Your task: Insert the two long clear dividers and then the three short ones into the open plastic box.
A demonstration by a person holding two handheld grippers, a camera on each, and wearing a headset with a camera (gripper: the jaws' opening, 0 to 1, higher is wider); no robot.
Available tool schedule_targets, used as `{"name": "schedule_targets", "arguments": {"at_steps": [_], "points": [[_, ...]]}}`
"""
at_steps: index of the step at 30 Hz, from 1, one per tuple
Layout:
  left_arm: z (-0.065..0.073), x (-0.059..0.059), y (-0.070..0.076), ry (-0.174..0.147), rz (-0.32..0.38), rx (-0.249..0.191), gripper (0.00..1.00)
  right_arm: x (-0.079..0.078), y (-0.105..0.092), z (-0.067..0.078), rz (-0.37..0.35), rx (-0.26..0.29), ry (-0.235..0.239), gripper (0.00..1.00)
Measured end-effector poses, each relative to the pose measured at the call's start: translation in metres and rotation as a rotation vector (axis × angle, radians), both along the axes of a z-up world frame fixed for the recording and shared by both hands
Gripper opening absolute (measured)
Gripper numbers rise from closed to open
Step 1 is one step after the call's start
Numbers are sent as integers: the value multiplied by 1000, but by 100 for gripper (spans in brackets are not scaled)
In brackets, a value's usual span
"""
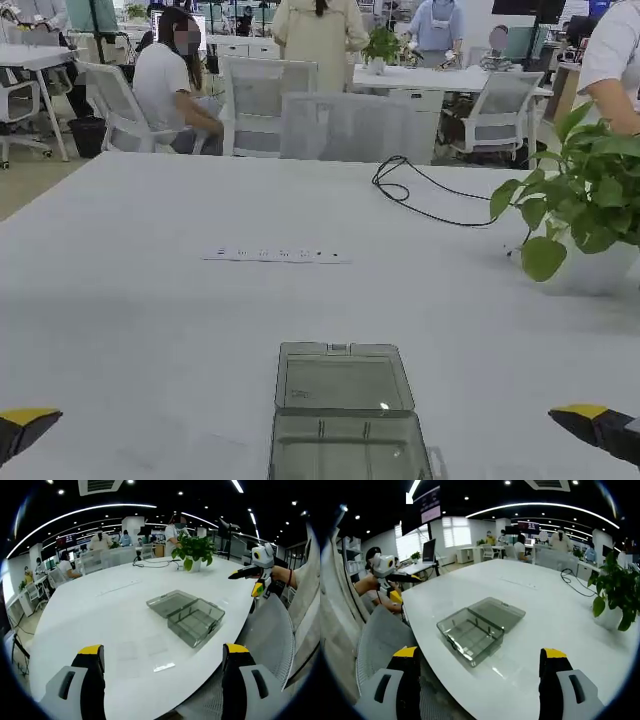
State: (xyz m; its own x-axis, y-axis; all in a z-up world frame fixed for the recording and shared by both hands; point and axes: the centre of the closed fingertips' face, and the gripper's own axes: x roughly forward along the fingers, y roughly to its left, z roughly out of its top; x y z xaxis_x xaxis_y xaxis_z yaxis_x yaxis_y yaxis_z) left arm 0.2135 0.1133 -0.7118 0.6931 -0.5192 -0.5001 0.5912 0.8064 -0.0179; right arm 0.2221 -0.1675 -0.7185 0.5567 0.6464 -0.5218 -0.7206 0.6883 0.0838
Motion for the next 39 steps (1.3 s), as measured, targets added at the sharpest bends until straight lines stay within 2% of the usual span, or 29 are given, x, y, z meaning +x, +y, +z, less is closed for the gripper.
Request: {"name": "schedule_targets", "arguments": {"at_steps": [21, 39], "points": [[0, -1, -1, -1, 4, -8, 99, 4, -3, 1, -6, 3, -17, 100], [0, -1, -1, 6, 7, -14, 99, 6, -5, -2, -13, 0, -13, 100]]}}
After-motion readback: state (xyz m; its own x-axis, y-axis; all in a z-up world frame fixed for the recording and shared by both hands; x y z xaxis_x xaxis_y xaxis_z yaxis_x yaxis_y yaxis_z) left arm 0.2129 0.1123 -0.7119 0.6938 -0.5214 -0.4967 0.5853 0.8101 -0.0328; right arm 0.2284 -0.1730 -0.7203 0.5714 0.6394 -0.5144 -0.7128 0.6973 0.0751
